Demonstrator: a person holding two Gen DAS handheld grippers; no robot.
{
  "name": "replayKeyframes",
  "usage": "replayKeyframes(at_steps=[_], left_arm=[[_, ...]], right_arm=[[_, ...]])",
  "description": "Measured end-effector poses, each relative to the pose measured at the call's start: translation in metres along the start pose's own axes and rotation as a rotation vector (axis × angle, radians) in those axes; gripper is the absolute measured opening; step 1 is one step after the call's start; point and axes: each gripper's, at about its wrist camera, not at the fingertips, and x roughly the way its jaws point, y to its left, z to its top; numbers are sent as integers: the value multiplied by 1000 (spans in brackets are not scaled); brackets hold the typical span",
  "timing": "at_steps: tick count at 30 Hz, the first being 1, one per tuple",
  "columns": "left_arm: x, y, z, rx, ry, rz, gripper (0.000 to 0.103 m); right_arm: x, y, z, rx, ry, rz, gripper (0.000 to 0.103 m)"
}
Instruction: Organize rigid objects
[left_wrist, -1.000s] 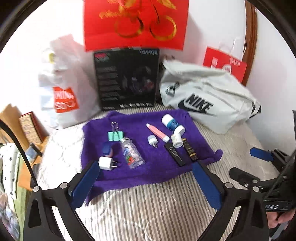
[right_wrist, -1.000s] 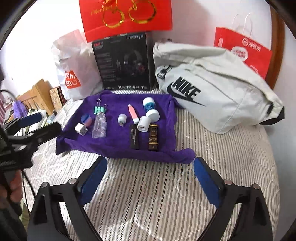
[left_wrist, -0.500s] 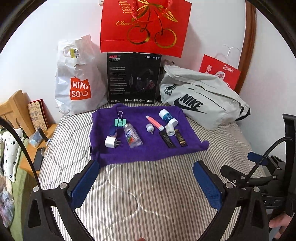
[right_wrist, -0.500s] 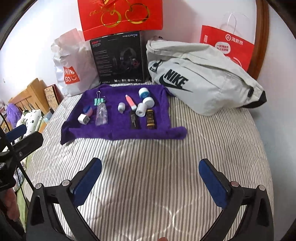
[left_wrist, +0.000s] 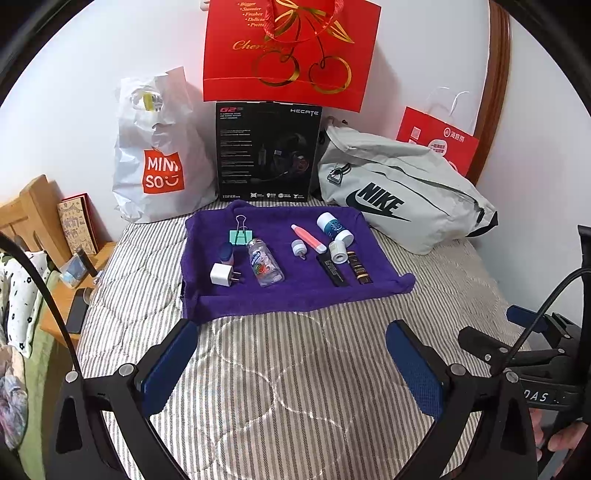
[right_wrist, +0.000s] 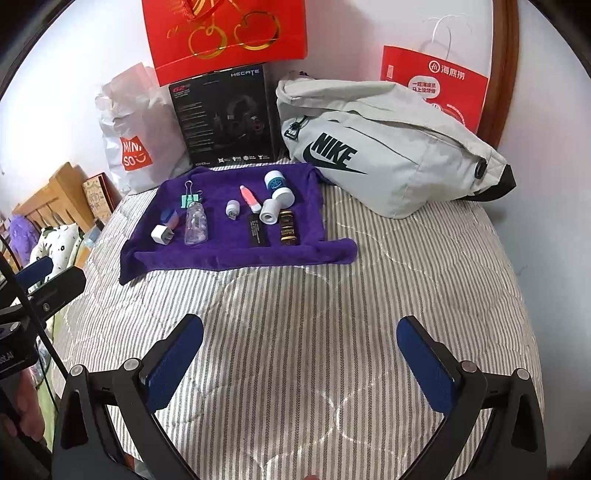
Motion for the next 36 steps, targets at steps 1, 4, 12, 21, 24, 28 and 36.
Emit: replayKeyframes(at_steps=[1, 4, 12, 21, 24, 28, 36], left_arm=[[0, 1, 0, -2, 1, 0, 103], [-1, 3, 0, -11, 1, 2, 103], [-2, 6, -1, -15, 3, 7, 103], [-4, 8, -1, -16, 4, 13, 103], [-4, 9, -2, -20, 7, 23, 103], [-4, 10, -2, -27, 10, 27, 103], [-6, 6, -3, -12, 11, 30, 103]], right_arm=[[0, 0, 0, 0, 1, -1, 103], [0, 1, 0, -15, -2, -10, 103], [-2, 2, 0, -21, -8, -18, 103], [-6, 2, -1, -21, -16, -28, 103], [-7, 3, -1, -23, -19, -31, 103], [-8, 3, -1, -19, -23, -27, 103], [-12, 2, -2, -19, -26, -33, 103]])
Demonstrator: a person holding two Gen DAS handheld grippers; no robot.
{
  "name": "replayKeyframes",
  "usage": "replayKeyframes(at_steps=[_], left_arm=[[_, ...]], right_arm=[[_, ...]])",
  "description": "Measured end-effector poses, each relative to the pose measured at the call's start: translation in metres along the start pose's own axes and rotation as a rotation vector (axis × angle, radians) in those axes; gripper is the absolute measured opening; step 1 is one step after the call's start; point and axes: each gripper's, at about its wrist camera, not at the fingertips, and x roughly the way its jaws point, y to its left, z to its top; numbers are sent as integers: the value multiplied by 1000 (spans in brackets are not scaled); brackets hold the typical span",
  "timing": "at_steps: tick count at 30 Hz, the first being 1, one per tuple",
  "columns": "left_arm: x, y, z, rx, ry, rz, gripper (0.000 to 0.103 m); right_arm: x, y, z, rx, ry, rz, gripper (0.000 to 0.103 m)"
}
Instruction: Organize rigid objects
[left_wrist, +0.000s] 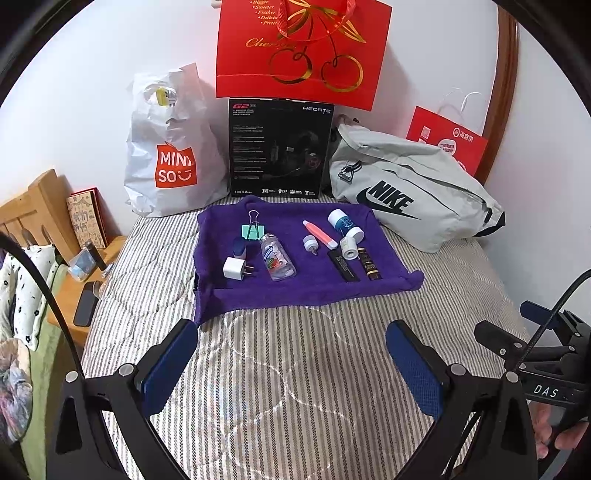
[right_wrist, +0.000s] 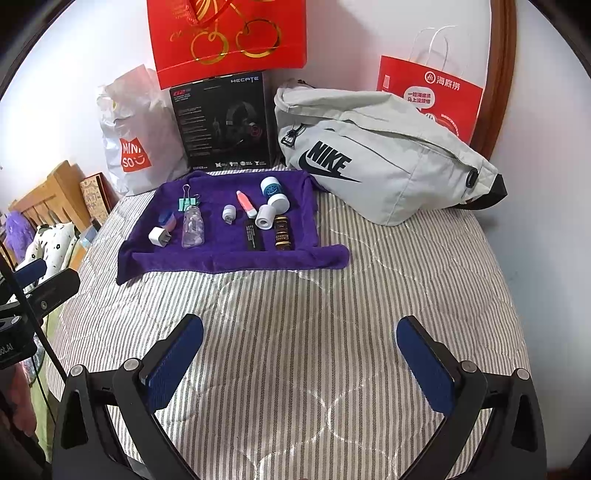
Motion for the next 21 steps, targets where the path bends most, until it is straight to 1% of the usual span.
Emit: replayKeyframes(at_steps=[21], left_arm=[[-3, 0, -1, 13, 4, 7, 103]], right_arm=[[-3, -1, -3, -4, -6, -19, 103]])
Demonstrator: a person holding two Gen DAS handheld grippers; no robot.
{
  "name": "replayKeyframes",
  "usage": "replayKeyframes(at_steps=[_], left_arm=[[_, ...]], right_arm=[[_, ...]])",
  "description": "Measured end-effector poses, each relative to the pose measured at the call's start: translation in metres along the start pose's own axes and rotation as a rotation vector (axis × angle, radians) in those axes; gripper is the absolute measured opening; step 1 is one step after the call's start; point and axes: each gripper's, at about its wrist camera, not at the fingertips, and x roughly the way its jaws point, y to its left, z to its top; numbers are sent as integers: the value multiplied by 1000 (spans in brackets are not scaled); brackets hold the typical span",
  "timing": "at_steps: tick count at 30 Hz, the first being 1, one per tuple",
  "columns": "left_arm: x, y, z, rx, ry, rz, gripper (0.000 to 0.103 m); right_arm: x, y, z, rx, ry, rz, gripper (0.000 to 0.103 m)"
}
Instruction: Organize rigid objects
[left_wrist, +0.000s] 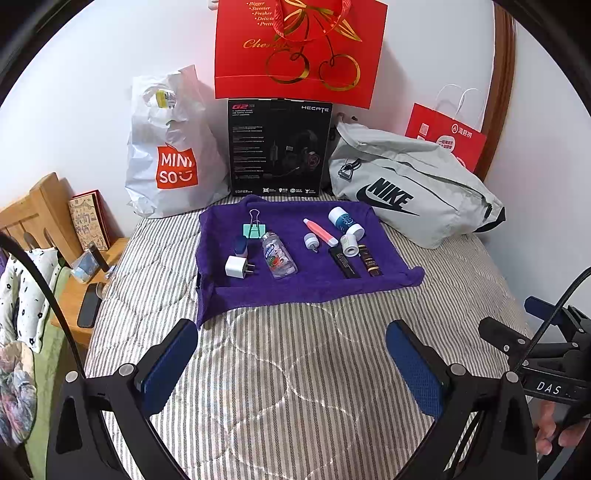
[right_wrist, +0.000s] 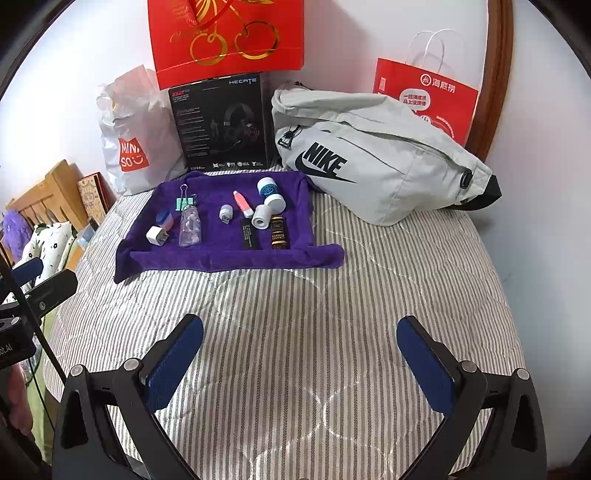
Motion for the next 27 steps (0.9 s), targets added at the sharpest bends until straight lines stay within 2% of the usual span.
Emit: replayKeyframes(at_steps=[27], left_arm=[[8, 3, -3, 16, 19, -16, 103]], right_arm=[[-2, -2, -1, 6, 6, -19, 103]])
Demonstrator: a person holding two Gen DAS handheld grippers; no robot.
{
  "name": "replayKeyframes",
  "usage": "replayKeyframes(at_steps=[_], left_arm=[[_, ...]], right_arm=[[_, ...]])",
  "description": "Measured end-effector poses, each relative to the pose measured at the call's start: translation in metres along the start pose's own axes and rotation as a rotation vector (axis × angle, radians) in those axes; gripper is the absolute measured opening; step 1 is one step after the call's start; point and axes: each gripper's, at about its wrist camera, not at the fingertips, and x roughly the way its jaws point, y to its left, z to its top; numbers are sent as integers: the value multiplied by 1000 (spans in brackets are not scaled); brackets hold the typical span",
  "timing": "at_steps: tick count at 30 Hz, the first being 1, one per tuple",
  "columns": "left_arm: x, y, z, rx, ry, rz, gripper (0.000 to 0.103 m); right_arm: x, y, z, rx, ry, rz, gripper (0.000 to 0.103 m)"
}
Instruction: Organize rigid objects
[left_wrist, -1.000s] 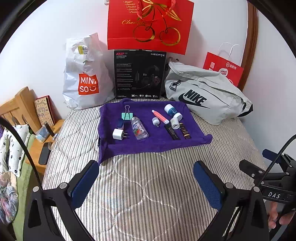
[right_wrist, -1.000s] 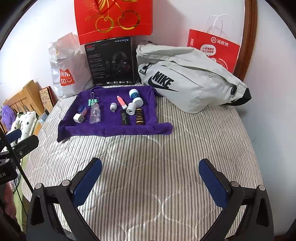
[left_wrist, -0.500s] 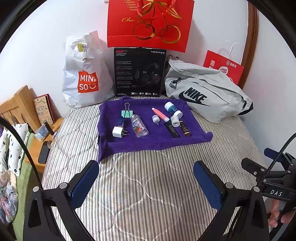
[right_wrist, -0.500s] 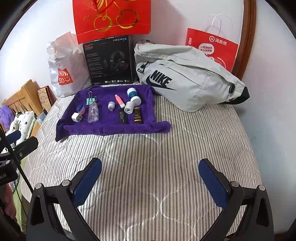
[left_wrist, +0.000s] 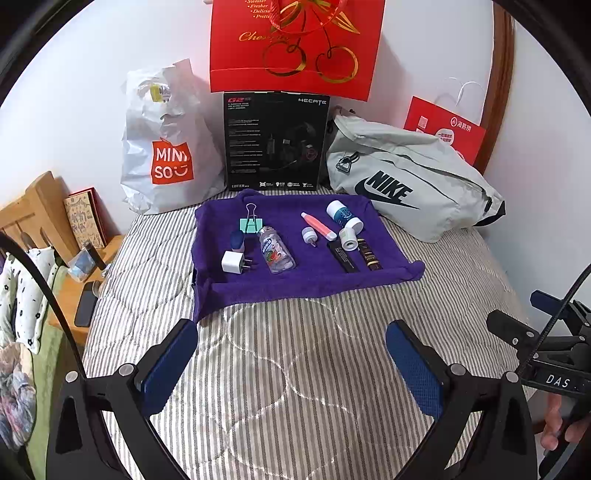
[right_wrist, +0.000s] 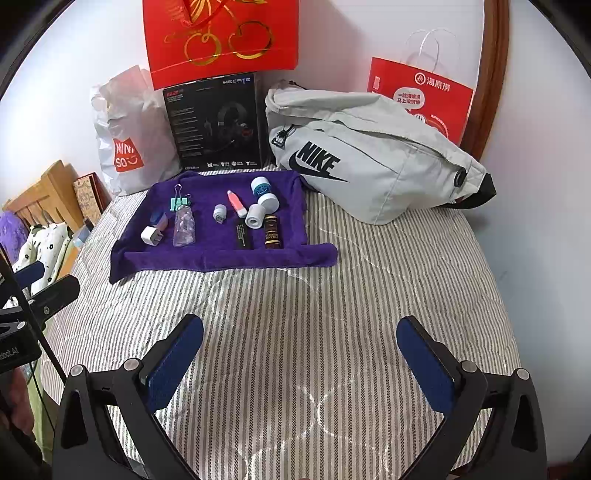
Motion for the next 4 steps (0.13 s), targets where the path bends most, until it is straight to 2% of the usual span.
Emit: replayKeyframes(at_steps=[4], left_arm=[[2, 1, 3, 12, -9, -1, 103]], right_arm=[[2, 0, 0, -2, 5, 3, 103]])
